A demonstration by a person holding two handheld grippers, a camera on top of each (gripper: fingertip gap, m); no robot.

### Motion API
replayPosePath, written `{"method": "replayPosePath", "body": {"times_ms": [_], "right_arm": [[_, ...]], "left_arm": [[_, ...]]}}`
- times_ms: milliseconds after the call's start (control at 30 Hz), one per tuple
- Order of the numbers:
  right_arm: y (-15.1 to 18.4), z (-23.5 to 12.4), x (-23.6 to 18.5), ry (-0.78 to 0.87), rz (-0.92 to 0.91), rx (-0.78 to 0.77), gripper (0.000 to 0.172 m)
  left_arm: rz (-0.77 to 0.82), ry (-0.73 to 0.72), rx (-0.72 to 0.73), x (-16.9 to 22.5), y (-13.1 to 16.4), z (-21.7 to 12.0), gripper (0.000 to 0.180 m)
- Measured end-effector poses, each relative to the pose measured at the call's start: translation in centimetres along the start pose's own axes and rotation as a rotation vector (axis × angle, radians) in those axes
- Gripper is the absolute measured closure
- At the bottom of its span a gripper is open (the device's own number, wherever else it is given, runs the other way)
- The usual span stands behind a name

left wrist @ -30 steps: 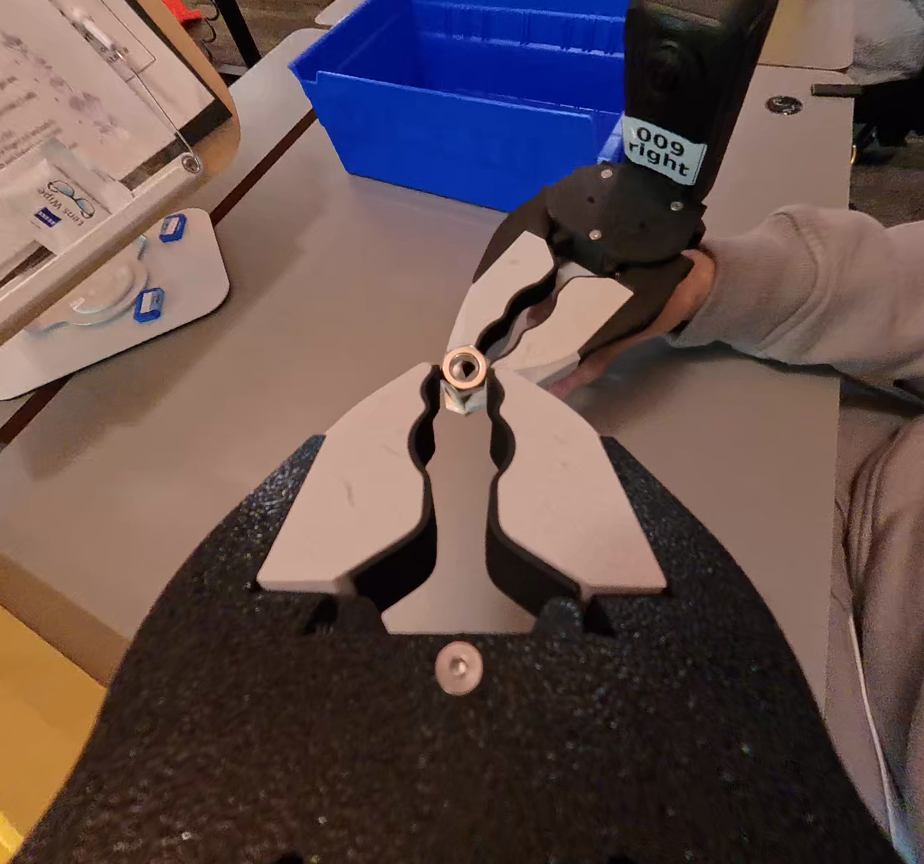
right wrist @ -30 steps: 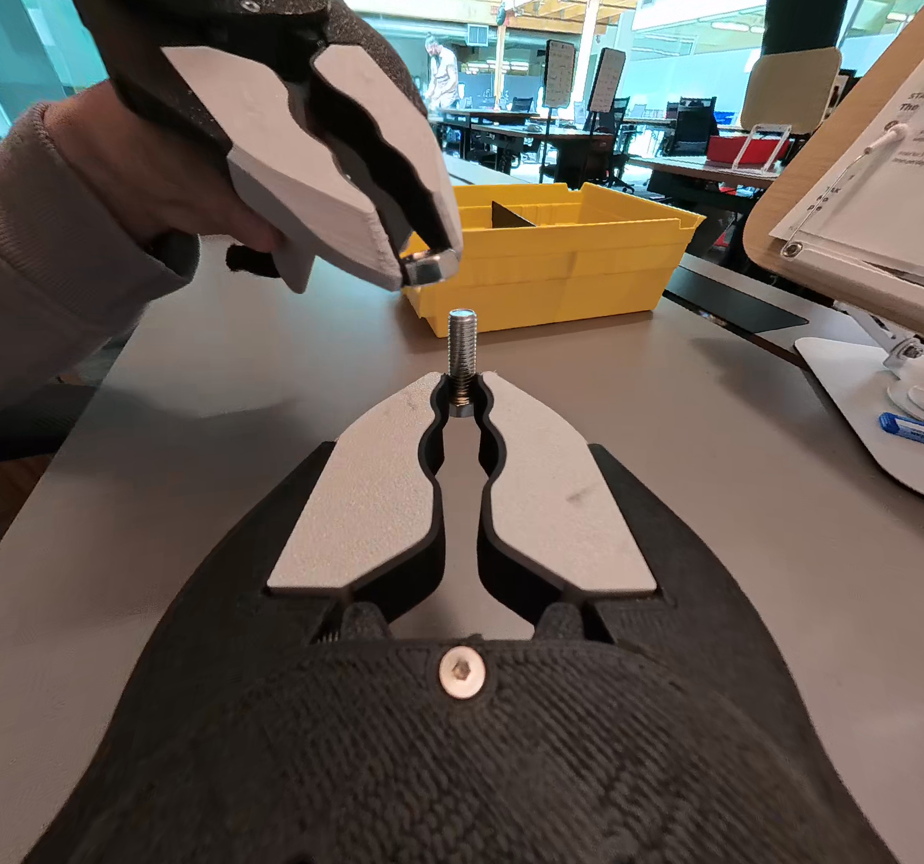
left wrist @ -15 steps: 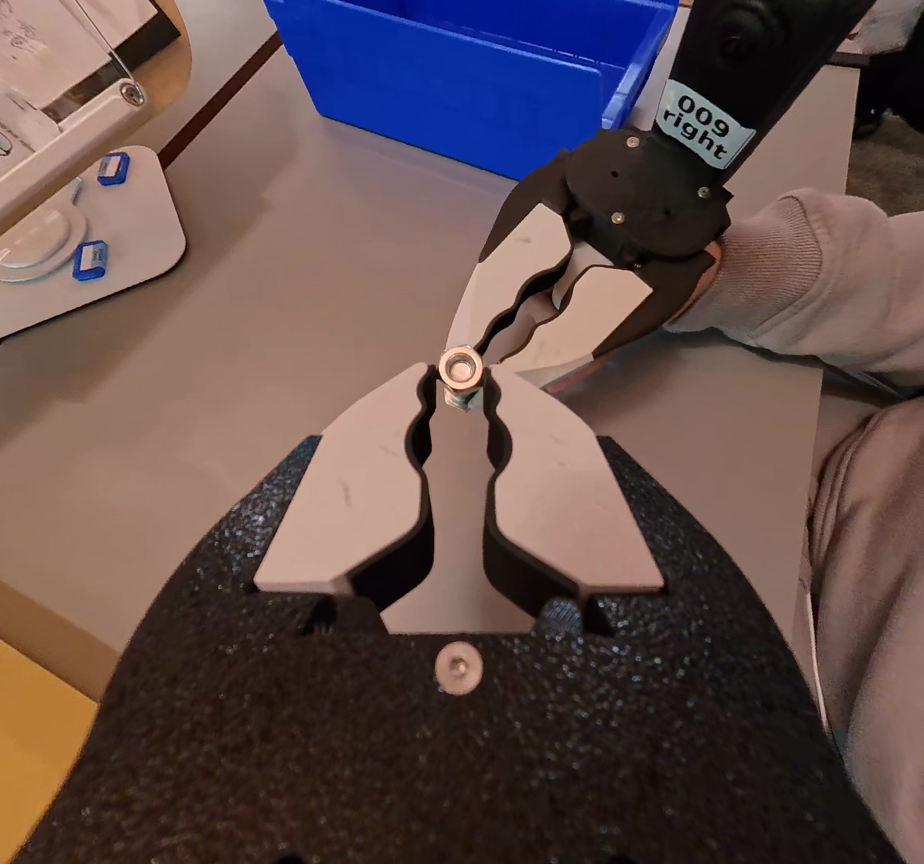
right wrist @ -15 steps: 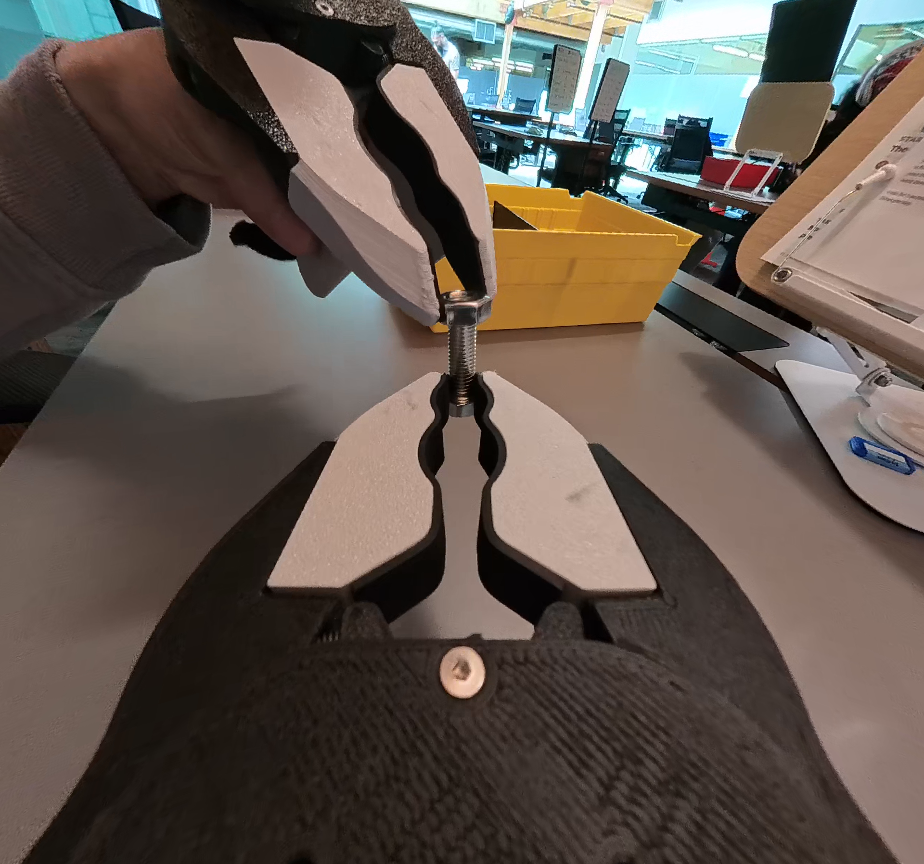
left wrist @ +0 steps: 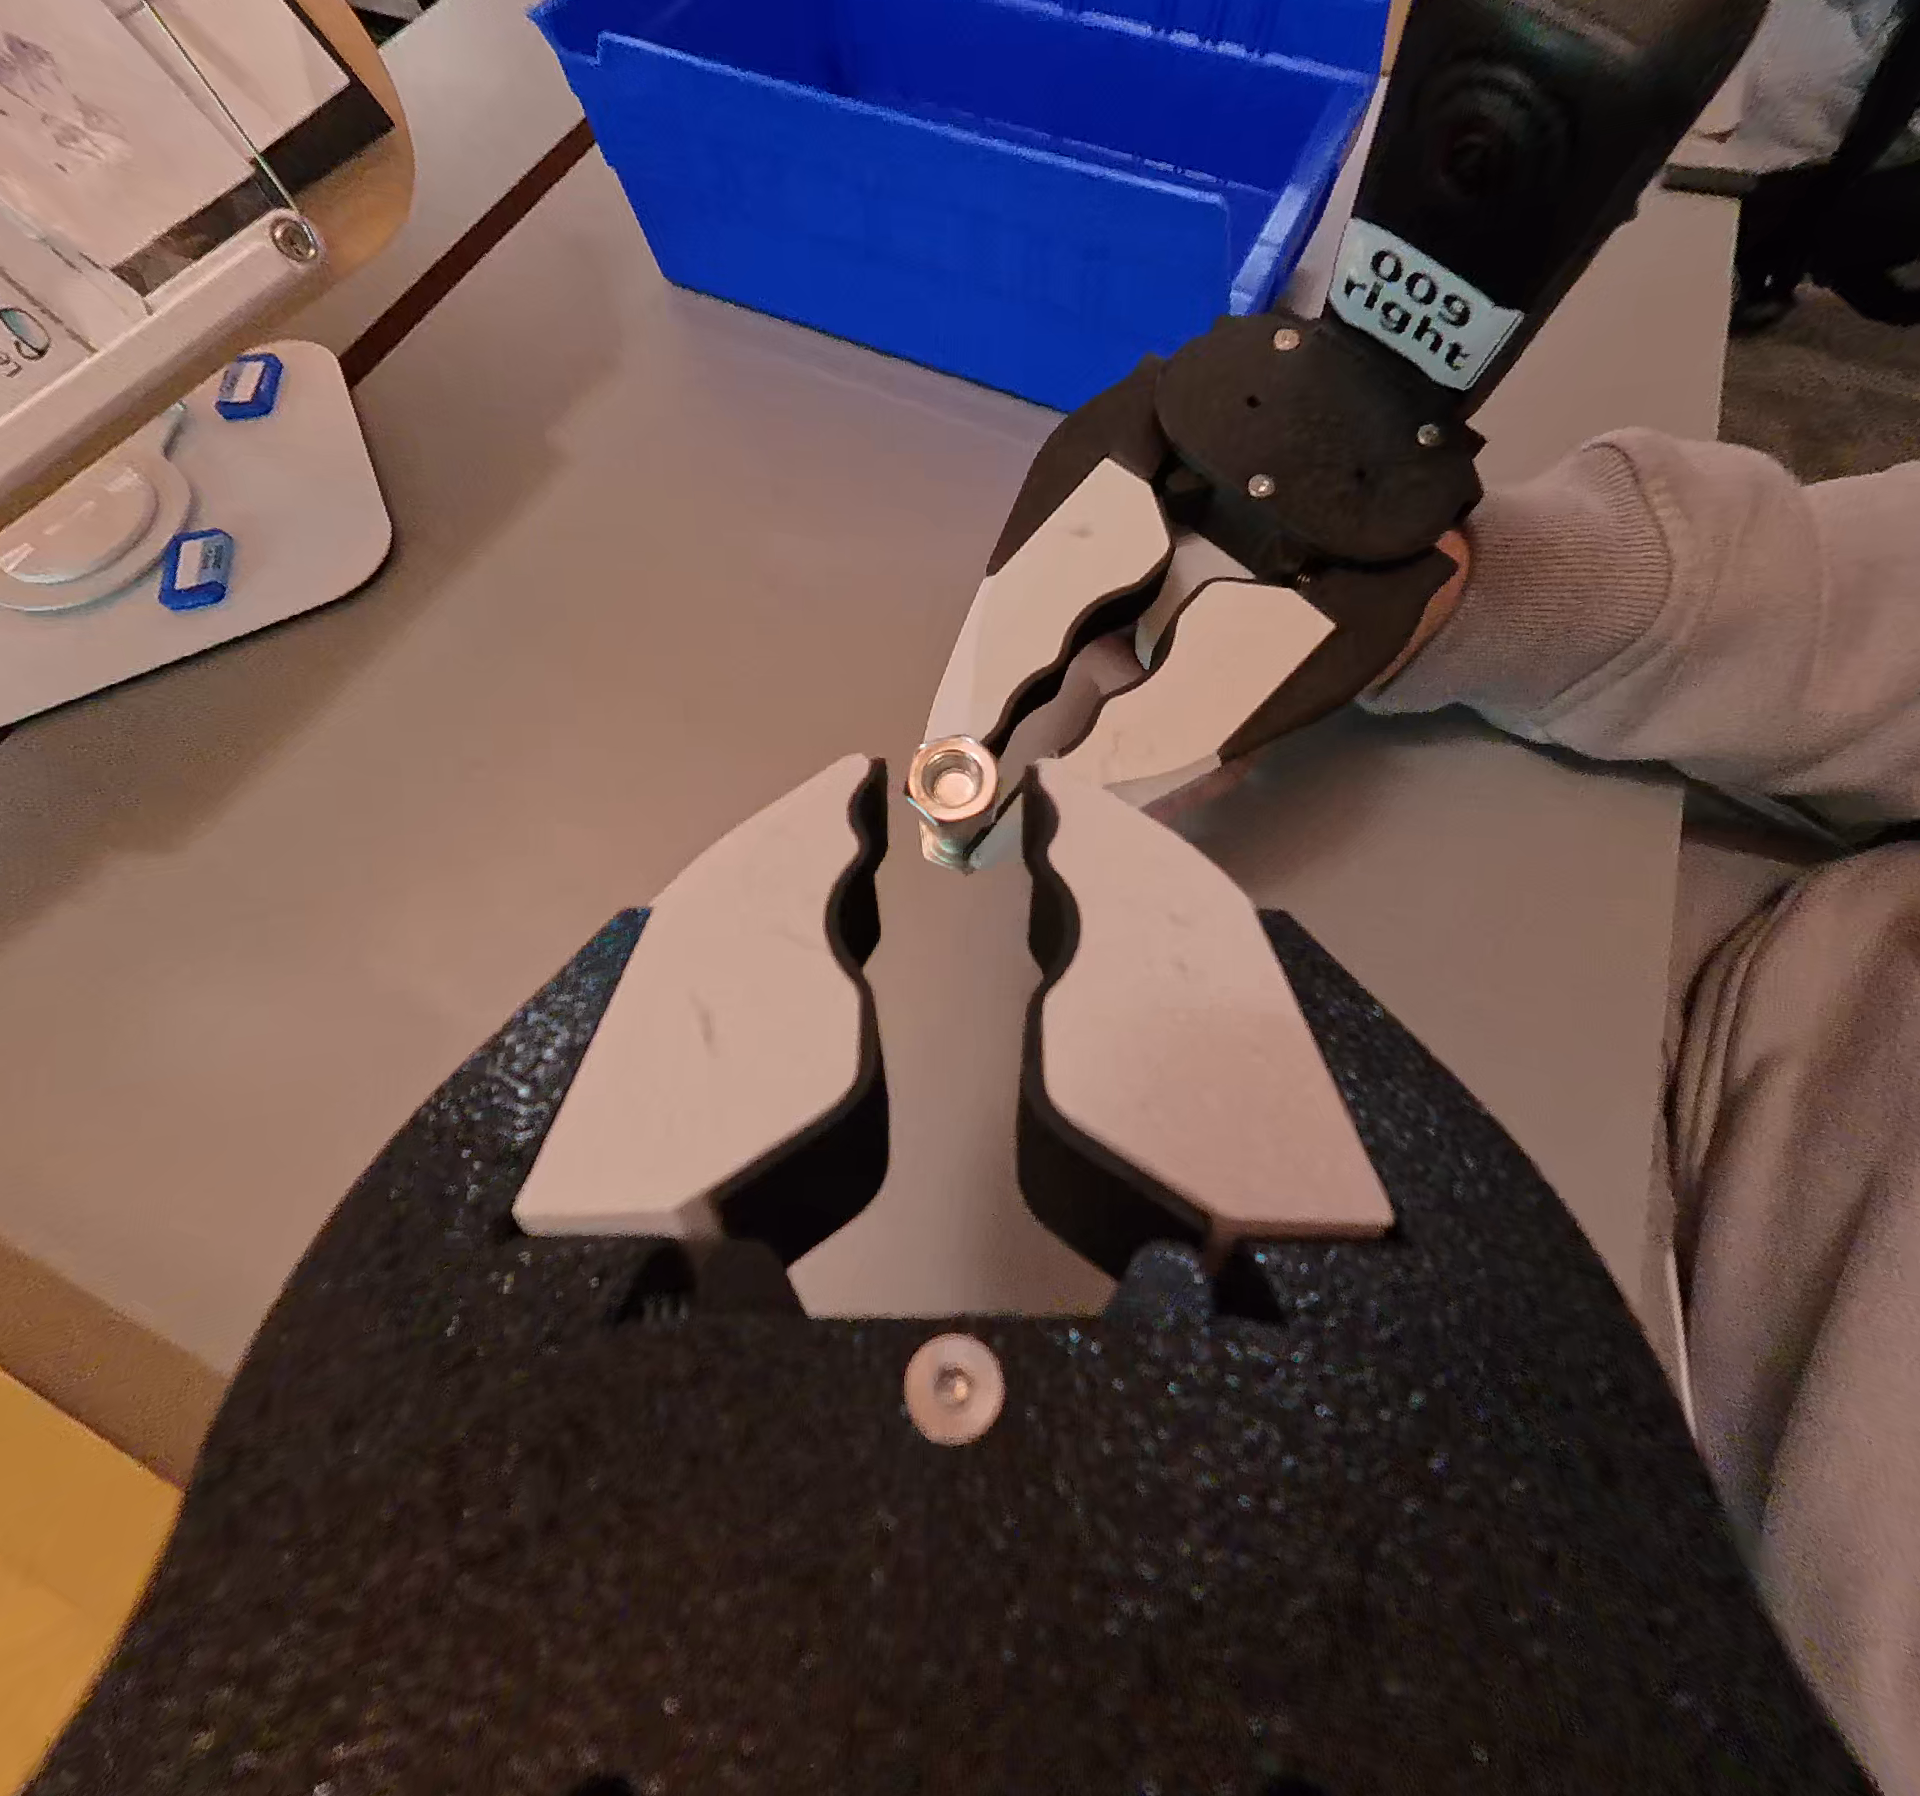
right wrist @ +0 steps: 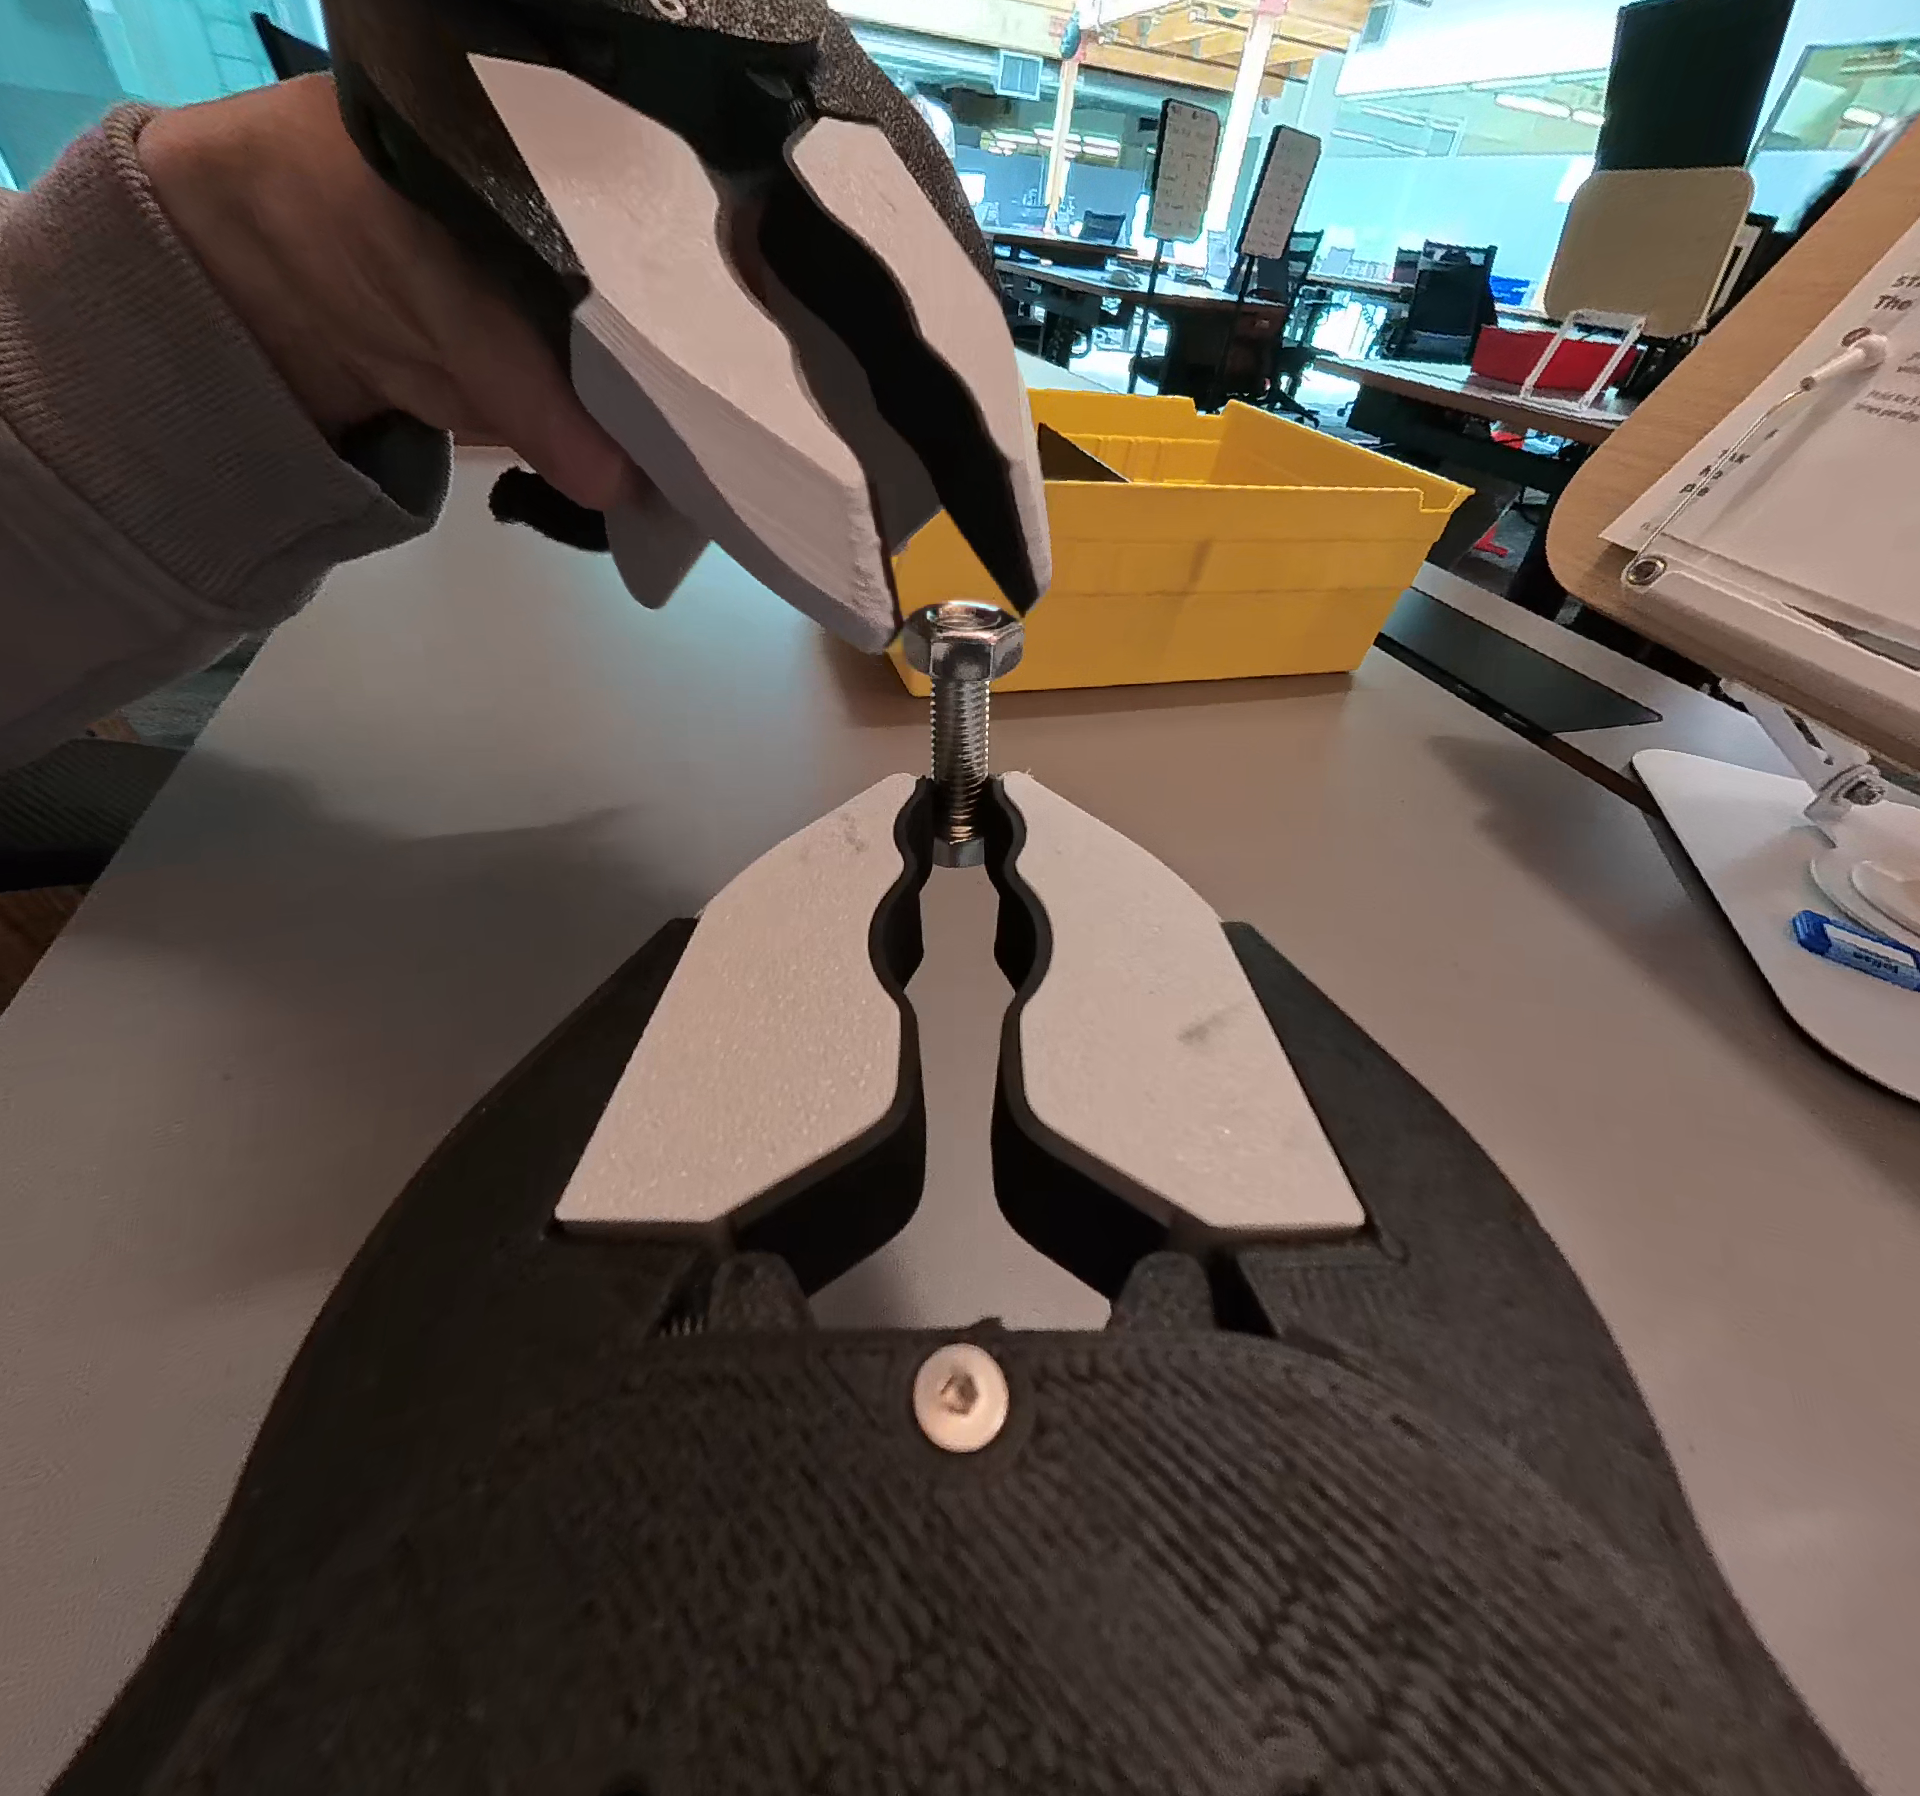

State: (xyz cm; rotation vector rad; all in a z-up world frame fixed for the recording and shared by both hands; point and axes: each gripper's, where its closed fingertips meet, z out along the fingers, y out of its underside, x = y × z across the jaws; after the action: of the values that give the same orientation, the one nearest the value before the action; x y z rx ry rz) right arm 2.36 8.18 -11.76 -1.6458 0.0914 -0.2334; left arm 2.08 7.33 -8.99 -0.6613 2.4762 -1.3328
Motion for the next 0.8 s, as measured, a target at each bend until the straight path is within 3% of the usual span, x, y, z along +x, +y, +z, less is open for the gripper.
{"method": "replayPosePath", "body": {"times_ms": [200,333,800], "right_arm": [[-1.1,-0.4,0.1,-0.024,0.086,0.082,0.163],[-1.5,-0.7,0.4,-0.025,0.12,0.11,0.163],[-1.4,-0.6,0.3,-0.031,0.12,0.104,0.163]], "left_arm": [[0.001,-0.023,0.215,-0.6,-1.5,-1.1,0.152],[-0.059,0.044,0.345,-0.3,-2.1,-1.4,0.154],[-0.064,0.025,0.33,-0.6,-1.2,0.1,0.154]]}}
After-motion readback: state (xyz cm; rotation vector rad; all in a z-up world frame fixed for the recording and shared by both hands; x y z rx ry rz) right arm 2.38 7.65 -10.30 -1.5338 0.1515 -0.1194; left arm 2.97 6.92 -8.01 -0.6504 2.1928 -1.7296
